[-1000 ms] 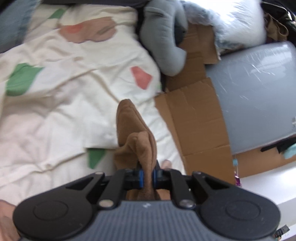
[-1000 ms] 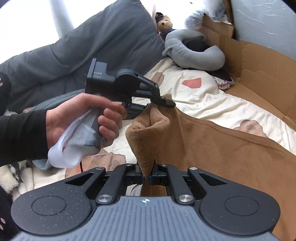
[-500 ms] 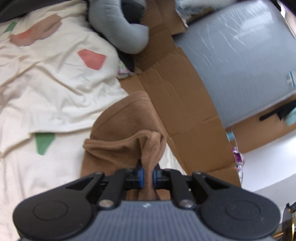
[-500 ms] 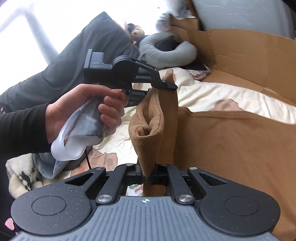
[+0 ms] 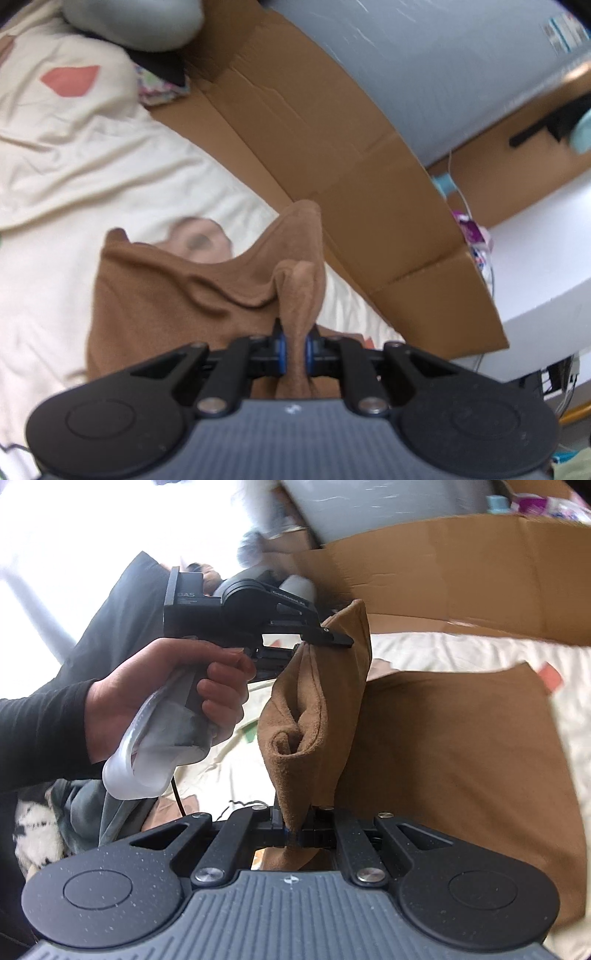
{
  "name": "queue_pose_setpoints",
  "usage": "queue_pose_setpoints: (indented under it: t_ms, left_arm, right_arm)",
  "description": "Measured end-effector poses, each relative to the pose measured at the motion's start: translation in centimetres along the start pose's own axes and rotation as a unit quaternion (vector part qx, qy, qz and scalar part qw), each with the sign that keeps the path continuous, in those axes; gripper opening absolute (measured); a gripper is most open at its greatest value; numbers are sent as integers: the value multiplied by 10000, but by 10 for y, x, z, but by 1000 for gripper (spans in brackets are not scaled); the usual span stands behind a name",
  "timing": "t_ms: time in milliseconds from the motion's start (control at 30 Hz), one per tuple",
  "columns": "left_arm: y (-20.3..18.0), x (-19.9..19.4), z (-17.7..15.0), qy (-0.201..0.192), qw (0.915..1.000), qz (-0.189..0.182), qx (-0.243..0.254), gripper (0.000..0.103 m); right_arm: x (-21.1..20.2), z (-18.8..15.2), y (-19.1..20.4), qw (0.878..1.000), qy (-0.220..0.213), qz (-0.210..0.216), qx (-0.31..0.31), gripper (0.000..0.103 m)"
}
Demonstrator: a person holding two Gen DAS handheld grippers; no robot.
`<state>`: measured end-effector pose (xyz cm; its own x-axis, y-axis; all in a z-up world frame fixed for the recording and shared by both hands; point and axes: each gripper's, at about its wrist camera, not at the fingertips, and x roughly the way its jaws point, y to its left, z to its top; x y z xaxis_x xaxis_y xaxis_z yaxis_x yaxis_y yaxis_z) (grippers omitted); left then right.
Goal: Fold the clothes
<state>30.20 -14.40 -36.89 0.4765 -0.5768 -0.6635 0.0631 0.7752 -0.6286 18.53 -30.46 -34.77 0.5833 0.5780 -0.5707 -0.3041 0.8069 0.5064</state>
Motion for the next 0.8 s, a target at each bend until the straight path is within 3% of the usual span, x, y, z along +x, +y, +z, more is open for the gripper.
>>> queue_pose_setpoints:
  t_ms: [467, 800]
  left_arm:
    - [-65, 64, -34, 284, 9972, 357, 596, 10]
    - [-100, 99, -61, 500, 9906, 589, 1129, 10]
  right_arm:
    - [-30, -25, -60, 9943, -339, -328, 957, 2]
    - [-40, -51, -100, 9764, -564, -552, 2011, 1]
